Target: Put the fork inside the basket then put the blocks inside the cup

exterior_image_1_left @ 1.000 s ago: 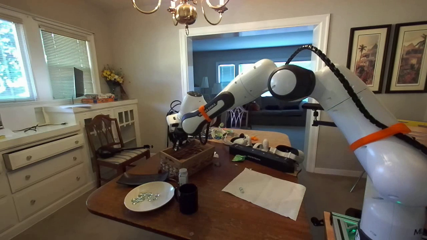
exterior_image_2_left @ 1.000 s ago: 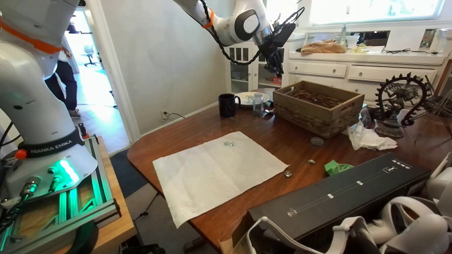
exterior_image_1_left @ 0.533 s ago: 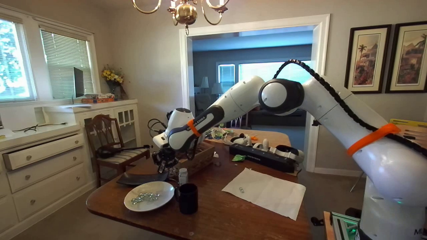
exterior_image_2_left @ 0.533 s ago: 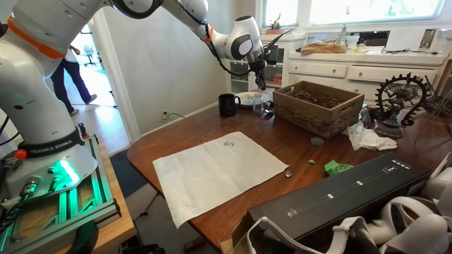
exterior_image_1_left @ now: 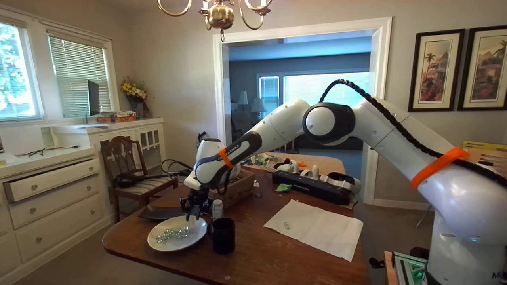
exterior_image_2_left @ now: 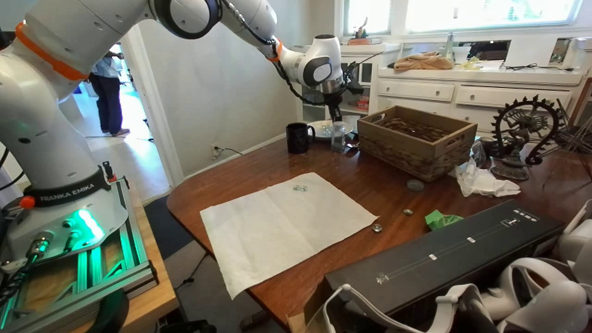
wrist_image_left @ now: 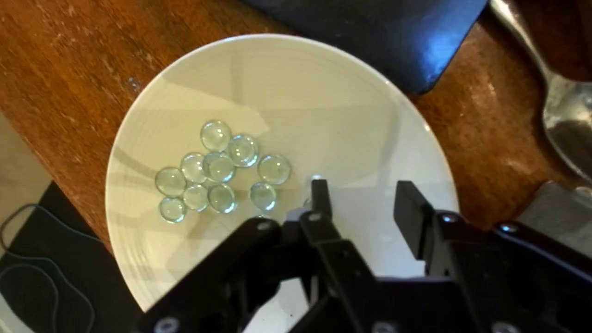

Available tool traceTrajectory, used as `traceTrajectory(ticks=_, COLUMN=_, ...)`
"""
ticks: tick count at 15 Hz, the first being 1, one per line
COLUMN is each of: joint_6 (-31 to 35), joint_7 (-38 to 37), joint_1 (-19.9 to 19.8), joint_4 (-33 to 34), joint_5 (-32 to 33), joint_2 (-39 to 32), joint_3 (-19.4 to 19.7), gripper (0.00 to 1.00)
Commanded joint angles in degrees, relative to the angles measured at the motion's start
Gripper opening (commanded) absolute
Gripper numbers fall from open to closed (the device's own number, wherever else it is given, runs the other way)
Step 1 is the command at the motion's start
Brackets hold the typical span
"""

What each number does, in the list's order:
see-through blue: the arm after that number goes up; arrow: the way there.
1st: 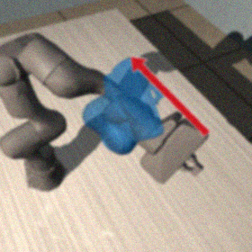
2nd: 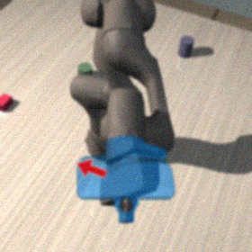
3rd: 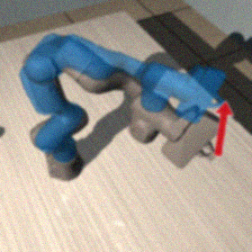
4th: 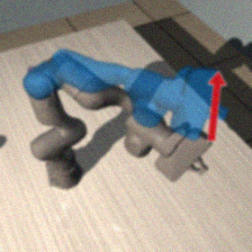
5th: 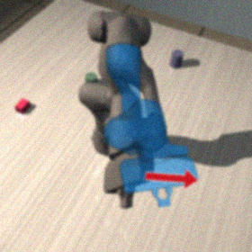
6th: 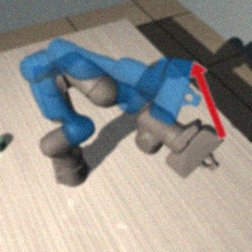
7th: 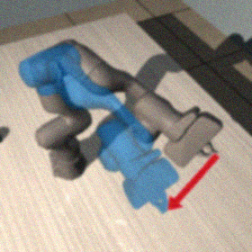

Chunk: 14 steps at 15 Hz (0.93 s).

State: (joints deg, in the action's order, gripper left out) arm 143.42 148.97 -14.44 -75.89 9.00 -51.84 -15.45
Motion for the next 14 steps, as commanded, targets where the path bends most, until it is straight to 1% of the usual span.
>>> traceTrajectory(ticks=1, joint_6=3.0, joint_7=1.94, joint_1=1.29, joint_4=-1.04, joint_5=-0.16, joint_2=3.58, joint_3=5.34, gripper=0.76)
traceTrajectory(ticks=2, joint_6=6.35, joint_7=1.03, joint_1=0.19, joint_4=-3.21, joint_5=-1.2, joint_2=5.75, joint_3=5.87, gripper=0.82)
traceTrajectory(ticks=3, joint_6=10.04, joint_7=1.14, joint_1=-1.79, joint_4=-5.88, joint_5=-2.75, joint_2=8.21, joint_3=5.62, gripper=0.91)
traceTrajectory(ticks=4, joint_6=13.13, joint_7=1.04, joint_1=-3.46, joint_4=-7.81, joint_5=-4.38, joint_2=10.28, joint_3=5.37, gripper=0.98)
traceTrajectory(ticks=5, joint_6=16.35, joint_7=1.04, joint_1=-5.2, joint_4=-9.76, joint_5=-5.96, joint_2=12.04, joint_3=5.19, gripper=1.0)
traceTrajectory(ticks=6, joint_6=18.27, joint_7=-0.08, joint_1=-6.6, joint_4=-11.58, joint_5=-7.55, joint_2=14.2, joint_3=5.35, gripper=1.0)
traceTrajectory(ticks=7, joint_6=16.58, joint_7=-3.21, joint_1=-6.79, joint_4=-13.03, joint_5=-7.74, joint_2=16.36, joint_3=8.15, gripper=1.0)
traceTrajectory(ticks=10, joint_6=13.92, joint_7=-6.15, joint_1=-10.29, joint_4=-14.94, joint_5=-8.37, joint_2=19.32, joint_3=12.9, gripper=1.0)
traceTrajectory(ticks=13, joint_6=12.79, joint_7=-9.1, joint_1=-13.22, joint_4=-15.85, joint_5=-7.74, joint_2=18.88, joint_3=18.58, gripper=1.0)
traceTrajectory(ticks=14, joint_6=12.24, joint_7=-10.34, joint_1=-14.01, joint_4=-15.44, joint_5=-7.42, joint_2=17.77, joint_3=20.42, gripper=1.0)
